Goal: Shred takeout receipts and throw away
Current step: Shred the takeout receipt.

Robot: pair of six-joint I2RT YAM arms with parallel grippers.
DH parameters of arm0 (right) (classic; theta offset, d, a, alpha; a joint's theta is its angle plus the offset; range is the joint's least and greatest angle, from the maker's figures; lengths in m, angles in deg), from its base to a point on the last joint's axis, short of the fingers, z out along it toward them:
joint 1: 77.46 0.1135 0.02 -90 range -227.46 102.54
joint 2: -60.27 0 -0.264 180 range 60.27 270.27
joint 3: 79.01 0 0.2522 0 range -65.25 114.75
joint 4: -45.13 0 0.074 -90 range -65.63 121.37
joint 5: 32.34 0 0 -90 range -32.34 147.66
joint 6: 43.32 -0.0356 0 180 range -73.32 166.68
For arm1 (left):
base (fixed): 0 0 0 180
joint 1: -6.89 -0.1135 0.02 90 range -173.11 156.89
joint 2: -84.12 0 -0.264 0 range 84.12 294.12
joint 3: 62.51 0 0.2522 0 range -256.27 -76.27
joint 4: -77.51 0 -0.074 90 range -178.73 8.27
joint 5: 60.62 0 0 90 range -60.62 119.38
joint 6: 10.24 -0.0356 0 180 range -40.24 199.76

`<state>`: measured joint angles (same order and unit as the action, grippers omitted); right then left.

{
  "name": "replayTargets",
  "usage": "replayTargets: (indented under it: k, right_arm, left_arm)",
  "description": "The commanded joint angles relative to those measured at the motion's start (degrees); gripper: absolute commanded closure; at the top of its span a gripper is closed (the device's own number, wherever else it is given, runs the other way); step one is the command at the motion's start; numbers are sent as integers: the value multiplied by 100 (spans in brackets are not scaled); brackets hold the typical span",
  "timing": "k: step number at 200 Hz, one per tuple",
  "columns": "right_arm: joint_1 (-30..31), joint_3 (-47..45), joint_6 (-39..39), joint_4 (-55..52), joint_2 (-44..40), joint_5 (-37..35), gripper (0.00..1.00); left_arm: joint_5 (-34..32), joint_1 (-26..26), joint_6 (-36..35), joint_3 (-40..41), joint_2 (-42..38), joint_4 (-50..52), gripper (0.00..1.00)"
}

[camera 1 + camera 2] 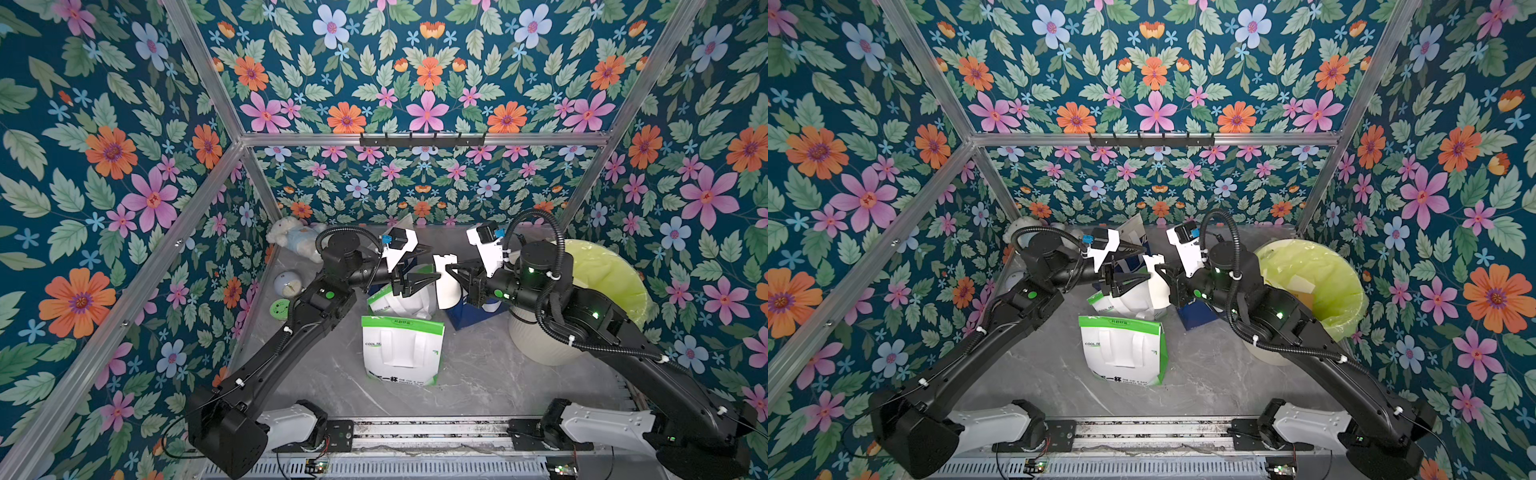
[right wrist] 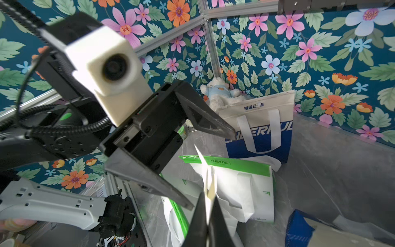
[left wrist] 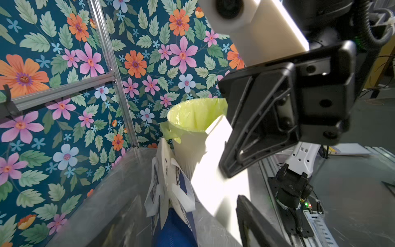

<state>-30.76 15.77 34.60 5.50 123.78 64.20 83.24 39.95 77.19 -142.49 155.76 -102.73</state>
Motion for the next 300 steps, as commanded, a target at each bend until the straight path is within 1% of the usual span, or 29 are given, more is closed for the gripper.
replayTargets:
  k: [1,12,23,28,38,45,65,78,91,104,119,140,168,185,190,199,205,212,235,255,273,300]
  right_arm:
    - [6,-58,-58,-12,-191,92,100]
    - [10,-86,-49,-110,-261,54,100]
    - [6,-118,-32,-164,-310,31,100]
    - [6,-128,-32,-181,-319,22,100]
    - [6,-146,-31,-191,-326,9,100]
    - [6,-147,-27,-196,-314,5,100]
    - [6,-138,-32,-204,-262,-28,100]
    - [6,-129,-32,-224,-234,-110,100]
    - [6,-119,-32,-233,-207,-179,100]
    - [6,-62,-48,-295,-175,-277,100]
    - [6,23,-58,-398,-129,-362,100]
    - [6,91,-51,-495,-95,-425,100]
    - [6,118,-71,-495,-136,-508,100]
    - [6,178,-78,-561,-137,-514,100]
    - [7,206,-93,-606,-137,-514,94]
    - [6,266,-93,-722,-143,-523,79]
    - [6,302,-69,-814,-160,-538,67]
    - [6,338,-26,-914,-203,-575,58]
    - [2,291,247,-1151,-521,-605,53]
    - [-4,181,502,-1184,-870,-359,50]
    - [-88,231,647,-1294,-956,134,46]
    - [-210,396,904,-1518,-733,978,38]
  left_arm:
    - [189,123,497,-53,47,-669,30]
    - [237,182,547,-63,61,-727,31]
    - [293,242,631,-59,85,-822,36]
    - [306,266,666,-78,97,-846,40]
    - [264,312,701,-101,113,-842,55]
    - [251,340,726,-117,122,-847,61]
    - [218,411,735,-124,106,-849,62]
    - [241,434,729,-133,96,-836,65]
    - [266,446,690,-154,96,-736,70]
    - [214,488,608,-213,118,-543,72]
    - [220,558,479,-315,164,-266,77]
    - [163,666,317,-374,179,-19,90]
    - [49,759,182,-389,177,187,100]
    - [-67,774,72,-401,175,337,100]
    - [-105,779,43,-407,167,385,100]
    - [-154,772,-5,-392,136,444,100]
    - [-185,774,-64,-395,116,494,100]
    - [-230,778,-153,-406,90,604,100]
    - [-302,777,-421,-470,11,972,100]
    - [-287,774,-588,-548,-9,1220,100]
    - [-174,777,-589,-567,-5,1226,100]
    - [-2,773,-414,-586,52,1089,100]
